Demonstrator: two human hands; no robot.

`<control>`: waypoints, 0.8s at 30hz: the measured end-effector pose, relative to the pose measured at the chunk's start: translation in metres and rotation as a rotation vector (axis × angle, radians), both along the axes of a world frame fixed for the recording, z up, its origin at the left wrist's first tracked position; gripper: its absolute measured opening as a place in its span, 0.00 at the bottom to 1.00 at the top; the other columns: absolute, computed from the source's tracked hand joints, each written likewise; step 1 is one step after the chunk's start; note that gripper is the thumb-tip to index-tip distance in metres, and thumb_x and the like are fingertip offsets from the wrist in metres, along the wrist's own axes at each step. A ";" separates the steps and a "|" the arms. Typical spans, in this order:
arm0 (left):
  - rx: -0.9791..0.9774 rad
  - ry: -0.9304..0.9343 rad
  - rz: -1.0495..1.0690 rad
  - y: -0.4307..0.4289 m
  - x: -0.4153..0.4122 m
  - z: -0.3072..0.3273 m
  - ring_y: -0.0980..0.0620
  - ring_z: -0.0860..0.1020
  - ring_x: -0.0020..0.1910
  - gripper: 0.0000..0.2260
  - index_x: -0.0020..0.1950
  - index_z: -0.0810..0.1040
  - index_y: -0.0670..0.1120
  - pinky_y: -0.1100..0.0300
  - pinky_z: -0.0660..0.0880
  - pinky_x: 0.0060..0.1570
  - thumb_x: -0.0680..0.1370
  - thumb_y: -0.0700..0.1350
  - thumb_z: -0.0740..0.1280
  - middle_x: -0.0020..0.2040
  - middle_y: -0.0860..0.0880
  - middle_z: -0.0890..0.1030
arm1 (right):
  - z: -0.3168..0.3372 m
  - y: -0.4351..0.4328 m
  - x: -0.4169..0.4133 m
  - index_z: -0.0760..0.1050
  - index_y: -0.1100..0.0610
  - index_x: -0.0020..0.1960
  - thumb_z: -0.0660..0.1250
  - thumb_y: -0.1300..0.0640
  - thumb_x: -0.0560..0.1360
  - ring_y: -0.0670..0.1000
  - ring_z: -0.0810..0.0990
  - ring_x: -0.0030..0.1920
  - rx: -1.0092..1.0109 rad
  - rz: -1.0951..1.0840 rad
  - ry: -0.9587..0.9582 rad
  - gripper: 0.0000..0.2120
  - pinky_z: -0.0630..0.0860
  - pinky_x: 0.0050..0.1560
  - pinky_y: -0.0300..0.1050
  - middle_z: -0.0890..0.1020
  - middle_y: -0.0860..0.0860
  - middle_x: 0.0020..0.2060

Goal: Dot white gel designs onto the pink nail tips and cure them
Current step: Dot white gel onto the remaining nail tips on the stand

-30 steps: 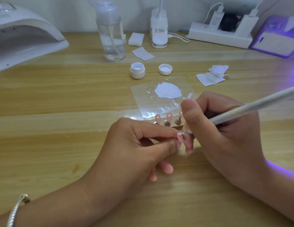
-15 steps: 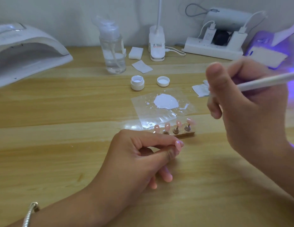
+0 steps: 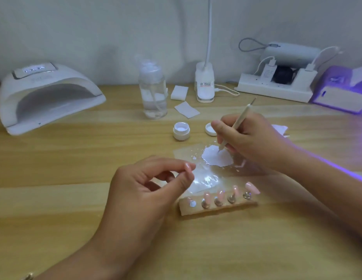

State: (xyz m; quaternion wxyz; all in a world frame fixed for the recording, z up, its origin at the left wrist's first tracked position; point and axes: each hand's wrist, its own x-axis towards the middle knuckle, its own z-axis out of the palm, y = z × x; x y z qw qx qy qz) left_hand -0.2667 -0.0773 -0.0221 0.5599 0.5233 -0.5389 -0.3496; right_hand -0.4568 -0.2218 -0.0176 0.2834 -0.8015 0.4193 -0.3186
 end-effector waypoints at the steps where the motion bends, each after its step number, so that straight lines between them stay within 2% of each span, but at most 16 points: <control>1: 0.026 0.003 -0.003 -0.003 0.002 -0.002 0.57 0.74 0.32 0.03 0.39 0.87 0.56 0.67 0.69 0.29 0.67 0.48 0.77 0.40 0.51 0.86 | -0.001 0.000 0.000 0.74 0.52 0.31 0.62 0.48 0.81 0.44 0.73 0.23 -0.002 0.001 0.001 0.21 0.72 0.25 0.38 0.75 0.46 0.23; 4: 0.028 -0.028 0.002 -0.008 0.006 -0.007 0.61 0.72 0.32 0.04 0.39 0.88 0.55 0.72 0.68 0.29 0.67 0.47 0.80 0.39 0.51 0.85 | -0.003 -0.002 0.000 0.73 0.53 0.31 0.62 0.51 0.81 0.44 0.73 0.24 -0.039 -0.008 0.014 0.20 0.69 0.27 0.34 0.75 0.44 0.22; 7: 0.025 -0.065 0.003 -0.010 0.006 -0.010 0.60 0.73 0.34 0.03 0.39 0.87 0.57 0.68 0.70 0.30 0.68 0.49 0.76 0.40 0.52 0.85 | -0.005 -0.003 -0.001 0.75 0.56 0.32 0.62 0.51 0.81 0.44 0.72 0.24 -0.050 0.000 0.015 0.20 0.69 0.27 0.35 0.75 0.43 0.22; 9: 0.037 -0.067 0.019 -0.010 0.006 -0.011 0.60 0.73 0.33 0.02 0.39 0.87 0.58 0.69 0.70 0.30 0.68 0.51 0.75 0.41 0.50 0.85 | -0.005 -0.001 0.000 0.75 0.60 0.33 0.62 0.51 0.81 0.44 0.72 0.23 -0.062 -0.002 0.016 0.20 0.69 0.27 0.37 0.75 0.43 0.22; 11: 0.052 -0.073 0.037 -0.011 0.007 -0.007 0.60 0.71 0.30 0.02 0.39 0.87 0.59 0.72 0.67 0.29 0.67 0.52 0.75 0.41 0.48 0.85 | -0.002 0.003 -0.001 0.75 0.62 0.33 0.63 0.52 0.81 0.44 0.73 0.24 -0.084 -0.010 -0.071 0.21 0.67 0.27 0.36 0.74 0.44 0.22; 14: 0.015 -0.172 0.032 -0.016 0.007 0.002 0.63 0.75 0.32 0.02 0.39 0.87 0.57 0.77 0.67 0.34 0.68 0.49 0.77 0.38 0.56 0.85 | 0.007 0.012 0.001 0.79 0.57 0.37 0.61 0.49 0.82 0.49 0.77 0.27 -0.042 0.042 -0.297 0.20 0.71 0.29 0.40 0.78 0.52 0.25; 16: -0.001 -0.212 0.018 -0.021 0.002 0.005 0.64 0.77 0.34 0.04 0.39 0.87 0.54 0.78 0.68 0.38 0.69 0.46 0.79 0.36 0.57 0.85 | 0.013 0.020 0.003 0.80 0.57 0.38 0.63 0.48 0.81 0.52 0.80 0.30 0.031 0.103 -0.416 0.18 0.74 0.28 0.43 0.80 0.54 0.28; 19: -0.006 -0.165 -0.044 -0.027 -0.009 0.004 0.64 0.78 0.34 0.04 0.39 0.88 0.51 0.75 0.69 0.34 0.71 0.43 0.77 0.34 0.56 0.84 | 0.016 0.038 0.009 0.76 0.55 0.33 0.69 0.48 0.77 0.53 0.75 0.25 0.037 0.118 -0.501 0.16 0.72 0.26 0.42 0.77 0.53 0.25; 21: 0.007 -0.046 -0.109 -0.028 -0.014 0.001 0.62 0.76 0.32 0.03 0.39 0.88 0.48 0.69 0.72 0.28 0.72 0.41 0.76 0.35 0.54 0.83 | 0.015 0.048 0.010 0.72 0.55 0.31 0.68 0.50 0.76 0.53 0.72 0.22 0.011 0.109 -0.564 0.17 0.68 0.25 0.41 0.74 0.50 0.22; 24: -0.034 -0.082 -0.149 -0.029 -0.014 -0.004 0.62 0.77 0.33 0.03 0.40 0.88 0.47 0.72 0.69 0.26 0.72 0.39 0.76 0.37 0.54 0.84 | 0.013 0.056 0.008 0.71 0.56 0.30 0.68 0.52 0.77 0.53 0.72 0.21 0.008 0.108 -0.634 0.18 0.69 0.25 0.41 0.74 0.47 0.22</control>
